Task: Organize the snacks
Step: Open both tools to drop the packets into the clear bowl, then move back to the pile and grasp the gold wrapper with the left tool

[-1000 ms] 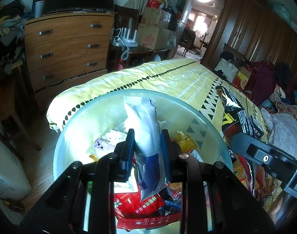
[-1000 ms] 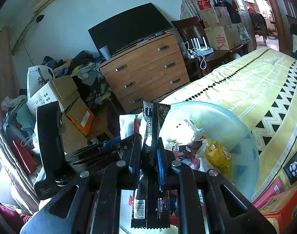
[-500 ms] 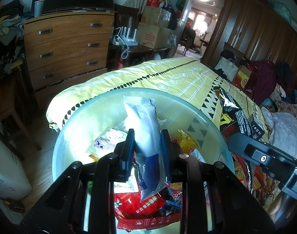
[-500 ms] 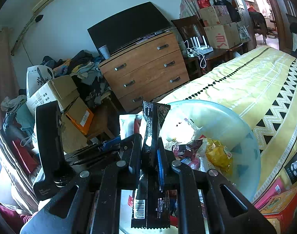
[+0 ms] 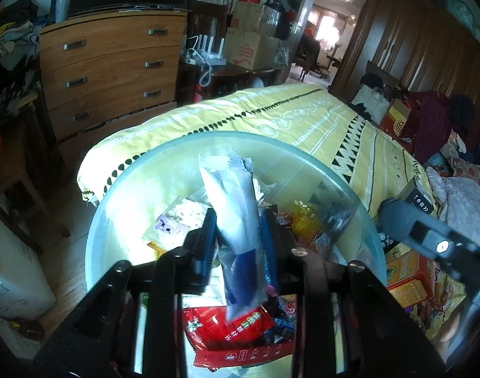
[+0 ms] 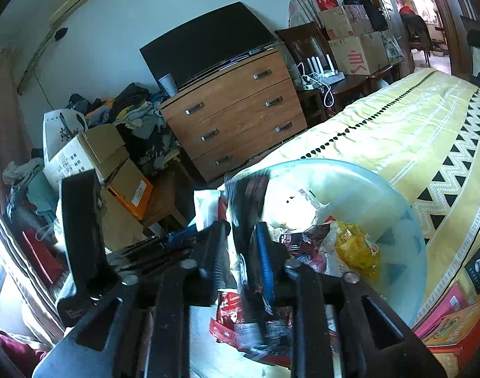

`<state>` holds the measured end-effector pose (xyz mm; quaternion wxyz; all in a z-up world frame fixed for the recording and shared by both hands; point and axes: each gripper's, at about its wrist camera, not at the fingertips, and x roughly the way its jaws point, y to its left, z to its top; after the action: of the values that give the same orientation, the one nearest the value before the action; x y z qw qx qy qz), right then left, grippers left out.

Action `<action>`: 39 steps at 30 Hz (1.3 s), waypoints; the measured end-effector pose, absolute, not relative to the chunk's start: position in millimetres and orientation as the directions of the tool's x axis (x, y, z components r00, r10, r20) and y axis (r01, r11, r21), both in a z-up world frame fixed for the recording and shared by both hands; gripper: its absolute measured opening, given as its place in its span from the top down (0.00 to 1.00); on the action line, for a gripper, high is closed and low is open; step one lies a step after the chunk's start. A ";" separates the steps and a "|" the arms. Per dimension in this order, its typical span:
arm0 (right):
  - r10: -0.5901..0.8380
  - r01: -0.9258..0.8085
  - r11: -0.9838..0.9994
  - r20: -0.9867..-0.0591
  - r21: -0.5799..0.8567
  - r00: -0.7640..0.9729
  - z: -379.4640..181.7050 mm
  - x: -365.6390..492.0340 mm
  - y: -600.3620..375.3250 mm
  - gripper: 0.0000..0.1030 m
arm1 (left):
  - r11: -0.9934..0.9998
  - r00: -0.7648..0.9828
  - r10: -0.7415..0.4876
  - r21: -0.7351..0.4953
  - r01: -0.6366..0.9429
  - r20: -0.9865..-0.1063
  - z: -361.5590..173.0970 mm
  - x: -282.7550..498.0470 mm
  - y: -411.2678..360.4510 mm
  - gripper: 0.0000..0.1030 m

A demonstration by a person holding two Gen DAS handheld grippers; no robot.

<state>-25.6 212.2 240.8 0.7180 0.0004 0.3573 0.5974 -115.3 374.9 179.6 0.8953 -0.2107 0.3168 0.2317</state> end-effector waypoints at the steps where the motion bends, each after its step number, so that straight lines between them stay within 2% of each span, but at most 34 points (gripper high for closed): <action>1: 0.859 -0.858 0.287 -0.511 0.427 0.033 241.4 -26.9 211.2 0.70 | 0.800 0.687 0.288 -0.227 -0.556 -0.667 179.0 -118.6 373.2 0.49; 2: 0.861 -0.858 0.288 -0.508 0.425 0.037 242.9 -29.4 209.3 0.69 | 0.797 0.685 0.293 -0.226 -0.560 -0.667 182.9 -115.7 374.5 0.34; 3: 0.862 -0.860 0.289 -0.505 0.420 0.042 245.0 -30.6 207.7 0.69 | 0.793 0.688 0.306 -0.223 -0.566 -0.658 185.9 -119.2 372.1 0.29; 8: 0.868 -0.880 0.301 -0.487 0.368 0.093 256.5 -48.3 175.2 0.69 | 0.808 0.713 0.269 -0.251 -0.533 -0.648 195.3 -122.9 362.3 0.24; 11: 0.865 -0.878 0.335 -0.482 0.342 0.143 252.2 -60.7 139.4 0.62 | 0.828 0.739 0.211 -0.286 -0.483 -0.640 201.0 -121.0 350.7 0.22; 12: 0.860 -0.872 0.357 -0.482 0.336 0.167 248.6 -65.5 120.9 0.58 | 0.835 0.752 0.189 -0.299 -0.461 -0.632 204.1 -118.4 345.5 0.18; 17: 0.823 -0.824 0.467 -0.500 0.323 0.270 214.1 -94.1 21.3 0.56 | 0.895 0.816 0.118 -0.295 -0.334 -0.566 225.9 -115.0 295.1 0.05; 22: 0.716 -0.712 0.636 -0.572 0.297 0.400 162.2 -120.6 -80.1 0.49 | 0.960 0.865 -0.018 -0.251 -0.126 -0.502 253.2 -104.0 214.7 0.03; 25: 0.643 -0.581 0.727 -0.658 0.365 0.391 117.5 -124.6 -146.7 0.49 | 0.981 0.865 -0.135 -0.189 0.048 -0.483 264.8 -99.3 147.1 0.03; 28: 0.610 -0.481 0.767 -0.713 0.424 0.344 88.4 -124.4 -198.2 0.49 | 0.966 0.814 -0.247 -0.065 0.251 -0.526 259.9 -87.2 70.8 0.03; 31: 0.589 -0.416 0.796 -0.721 0.440 0.366 77.7 -123.2 -239.7 0.49 | 0.910 0.731 -0.298 0.047 0.411 -0.614 221.7 -64.7 6.1 0.03; 32: 0.589 -0.387 0.802 -0.716 0.456 0.376 74.5 -120.2 -257.9 0.49 | 0.892 0.693 -0.308 0.056 0.449 -0.651 204.9 -53.4 -6.3 0.04; 34: 0.587 -0.344 0.808 -0.706 0.478 0.397 71.7 -115.2 -281.6 0.49 | 0.855 0.580 -0.300 0.057 0.515 -0.757 150.1 -21.3 -33.2 0.22; 35: 0.586 -0.324 0.810 -0.699 0.489 0.409 69.6 -115.4 -295.2 0.49 | 0.846 0.535 -0.275 0.063 0.529 -0.799 125.8 -7.7 -40.9 0.47; 36: 0.587 -0.305 0.810 -0.694 0.502 0.417 66.4 -116.6 -310.4 0.49 | 0.835 0.477 -0.258 0.055 0.548 -0.840 101.0 5.7 -47.3 0.64; 37: 0.586 -0.292 0.810 -0.691 0.508 0.422 63.2 -114.7 -319.5 0.49 | 0.828 0.445 -0.263 0.037 0.560 -0.856 88.7 12.9 -50.0 0.67; 39: 0.577 -0.263 0.816 -0.697 0.515 0.426 58.8 -114.4 -339.6 0.49 | 0.810 0.417 -0.274 0.026 0.586 -0.867 69.7 25.7 -57.2 0.65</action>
<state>-114.4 -339.6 58.8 0.8279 0.1665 0.4717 0.2537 25.7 -57.2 69.7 0.8253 0.1648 0.4732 -0.2603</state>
